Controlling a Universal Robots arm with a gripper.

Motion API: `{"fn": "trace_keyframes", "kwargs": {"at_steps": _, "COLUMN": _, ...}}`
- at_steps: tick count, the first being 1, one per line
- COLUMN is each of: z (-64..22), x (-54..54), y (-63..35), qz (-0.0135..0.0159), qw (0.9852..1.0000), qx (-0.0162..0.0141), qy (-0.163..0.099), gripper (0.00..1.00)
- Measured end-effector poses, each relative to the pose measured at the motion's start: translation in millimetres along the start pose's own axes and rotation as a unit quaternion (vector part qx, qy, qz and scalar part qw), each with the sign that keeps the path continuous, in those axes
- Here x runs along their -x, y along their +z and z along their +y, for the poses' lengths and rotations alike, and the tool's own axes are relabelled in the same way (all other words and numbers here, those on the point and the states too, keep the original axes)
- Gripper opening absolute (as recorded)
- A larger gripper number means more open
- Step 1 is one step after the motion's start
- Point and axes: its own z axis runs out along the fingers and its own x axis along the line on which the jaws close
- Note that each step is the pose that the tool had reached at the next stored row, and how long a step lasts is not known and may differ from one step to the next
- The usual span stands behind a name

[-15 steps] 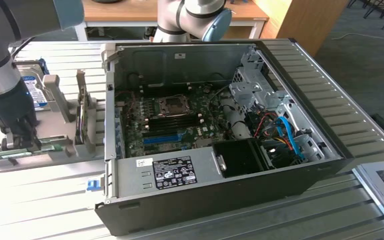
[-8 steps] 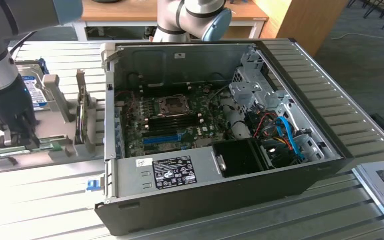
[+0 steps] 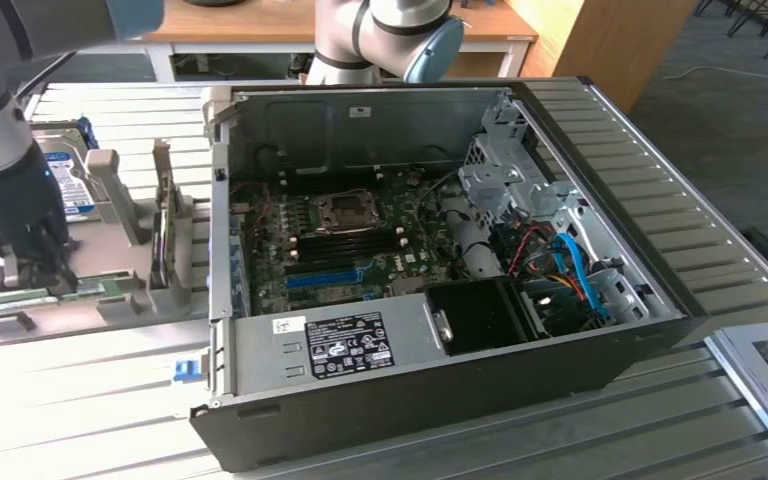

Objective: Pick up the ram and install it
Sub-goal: 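Pick up the ram and move it above insertion slot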

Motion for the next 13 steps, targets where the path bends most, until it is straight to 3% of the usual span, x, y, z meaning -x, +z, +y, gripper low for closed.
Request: {"fn": "trace_keyframes", "kwargs": {"at_steps": 13, "z": 0.1, "x": -0.2, "y": -10.4, "qz": -0.0005, "qw": 0.9999, "qx": 0.0002, "qy": 0.011, "gripper": 0.12}}
